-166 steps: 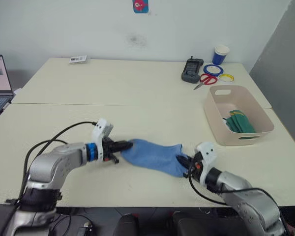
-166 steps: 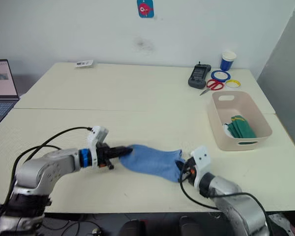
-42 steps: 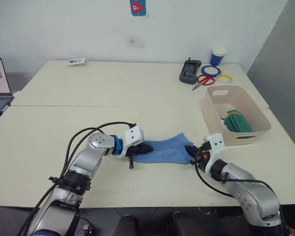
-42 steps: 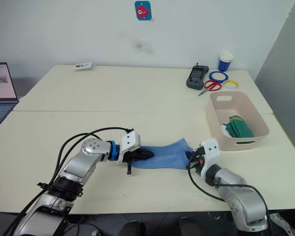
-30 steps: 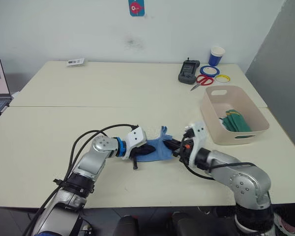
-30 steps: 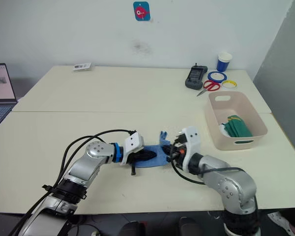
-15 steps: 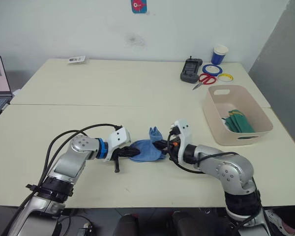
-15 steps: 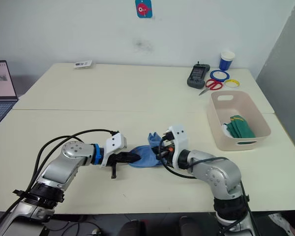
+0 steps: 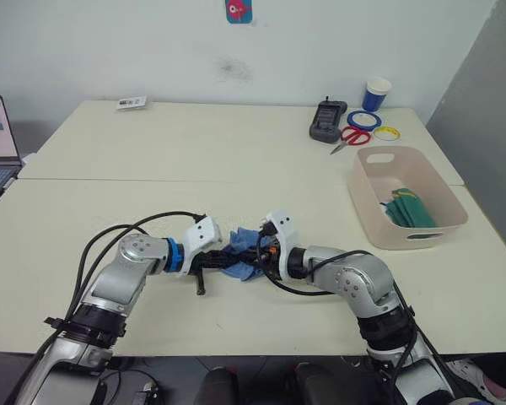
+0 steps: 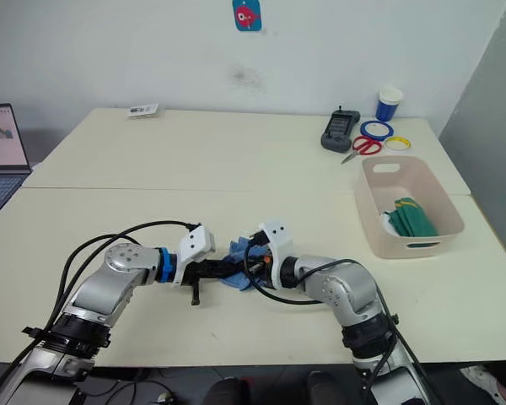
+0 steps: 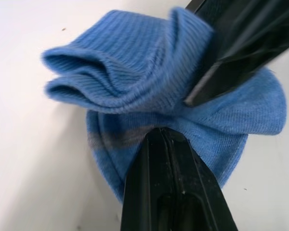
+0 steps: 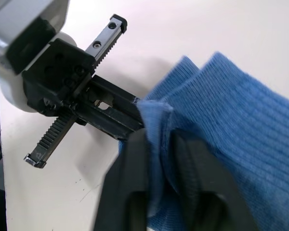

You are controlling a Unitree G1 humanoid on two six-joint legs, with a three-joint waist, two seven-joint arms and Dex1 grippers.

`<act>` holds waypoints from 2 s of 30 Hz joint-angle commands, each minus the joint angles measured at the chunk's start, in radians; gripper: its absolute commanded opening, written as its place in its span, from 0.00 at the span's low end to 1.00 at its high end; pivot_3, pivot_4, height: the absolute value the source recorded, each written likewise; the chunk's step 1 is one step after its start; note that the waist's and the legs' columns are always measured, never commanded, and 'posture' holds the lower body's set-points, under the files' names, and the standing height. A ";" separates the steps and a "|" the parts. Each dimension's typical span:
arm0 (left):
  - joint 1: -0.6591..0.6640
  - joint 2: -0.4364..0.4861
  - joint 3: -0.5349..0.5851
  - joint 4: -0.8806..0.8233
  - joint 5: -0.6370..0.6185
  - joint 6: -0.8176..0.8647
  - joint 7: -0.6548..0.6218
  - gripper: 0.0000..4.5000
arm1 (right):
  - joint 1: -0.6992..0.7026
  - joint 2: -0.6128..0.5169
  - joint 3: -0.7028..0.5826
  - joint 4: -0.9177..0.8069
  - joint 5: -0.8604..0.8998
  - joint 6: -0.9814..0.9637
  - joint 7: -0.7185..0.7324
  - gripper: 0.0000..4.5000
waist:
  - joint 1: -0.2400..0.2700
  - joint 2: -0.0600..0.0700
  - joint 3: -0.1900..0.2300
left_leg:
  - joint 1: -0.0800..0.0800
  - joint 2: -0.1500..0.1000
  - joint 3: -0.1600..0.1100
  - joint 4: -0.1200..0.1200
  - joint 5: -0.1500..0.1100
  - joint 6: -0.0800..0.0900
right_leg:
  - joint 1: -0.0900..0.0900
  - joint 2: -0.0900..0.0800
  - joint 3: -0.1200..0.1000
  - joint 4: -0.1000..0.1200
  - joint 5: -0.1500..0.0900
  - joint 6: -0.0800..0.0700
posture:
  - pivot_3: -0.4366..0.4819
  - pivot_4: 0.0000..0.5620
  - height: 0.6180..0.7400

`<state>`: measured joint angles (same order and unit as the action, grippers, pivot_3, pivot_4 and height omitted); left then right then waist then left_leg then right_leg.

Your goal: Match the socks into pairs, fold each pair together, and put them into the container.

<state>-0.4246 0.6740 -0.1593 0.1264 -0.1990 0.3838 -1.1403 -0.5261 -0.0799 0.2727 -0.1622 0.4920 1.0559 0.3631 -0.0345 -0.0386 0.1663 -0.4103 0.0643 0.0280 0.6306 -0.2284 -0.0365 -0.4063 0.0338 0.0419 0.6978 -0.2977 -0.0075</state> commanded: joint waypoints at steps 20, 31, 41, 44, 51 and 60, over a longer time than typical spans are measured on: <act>-0.186 -0.037 -0.075 -0.032 -0.020 -0.073 -0.099 0.00 | 0.013 -0.195 0.046 -0.073 -0.179 -0.217 0.064 0.16 | -0.003 0.000 0.000 | -0.006 -0.002 0.001 0.002 0.000 0.000 | -0.004 0.001 0.000 0.000 0.000 0.000 | 0.48 0.27 0.93; -0.155 0.023 -0.150 0.138 0.127 -0.246 -0.149 0.00 | 0.059 -0.186 0.146 -0.056 -0.277 -0.264 0.087 0.01 | -0.001 0.000 0.000 | -0.006 -0.001 0.001 0.002 0.000 0.000 | -0.004 0.004 -0.001 0.000 0.000 0.000 | 0.48 0.27 0.93; -0.183 0.033 -0.059 0.058 0.009 -0.055 -0.162 0.00 | 0.065 -0.214 0.119 -0.134 -0.310 -0.300 0.114 0.01 | 0.000 0.000 0.000 | -0.005 -0.001 0.001 0.003 0.000 0.000 | -0.004 0.003 -0.002 0.002 0.000 0.000 | 0.48 0.27 0.93; -0.240 0.013 -0.052 0.033 -0.018 0.012 -0.156 0.00 | 0.036 -0.197 0.104 -0.129 -0.311 -0.289 0.112 0.01 | 0.002 0.000 0.000 | -0.006 -0.001 0.000 0.005 0.000 0.000 | -0.004 0.004 -0.003 0.002 0.000 0.000 | 0.48 0.27 0.93; -0.308 -0.044 -0.132 0.170 0.101 -0.118 -0.123 0.00 | -0.034 -0.139 0.118 0.041 -0.358 -0.354 0.103 0.01 | 0.001 0.000 0.000 | -0.006 -0.002 0.001 0.009 0.000 0.000 | -0.003 0.004 -0.001 0.002 0.000 0.000 | 0.48 0.27 0.93; -0.292 -0.029 -0.153 0.375 0.205 -0.241 -0.075 0.00 | 0.030 -0.133 0.126 0.100 -0.415 -0.375 0.103 0.01 | 0.002 0.000 0.000 | -0.006 -0.001 0.001 0.010 0.000 0.000 | -0.002 0.004 -0.001 0.003 0.000 -0.001 | 0.48 0.27 0.93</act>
<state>-0.7294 0.6210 -0.3108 0.4713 -0.0287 0.1525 -1.2116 -0.5158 -0.1988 0.4121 -0.0387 0.0912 0.6812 0.4664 -0.0328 -0.0386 0.1661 -0.4164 0.0635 0.0290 0.6415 -0.2286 -0.0362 -0.4084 0.0378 0.0409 0.7014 -0.2973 -0.0081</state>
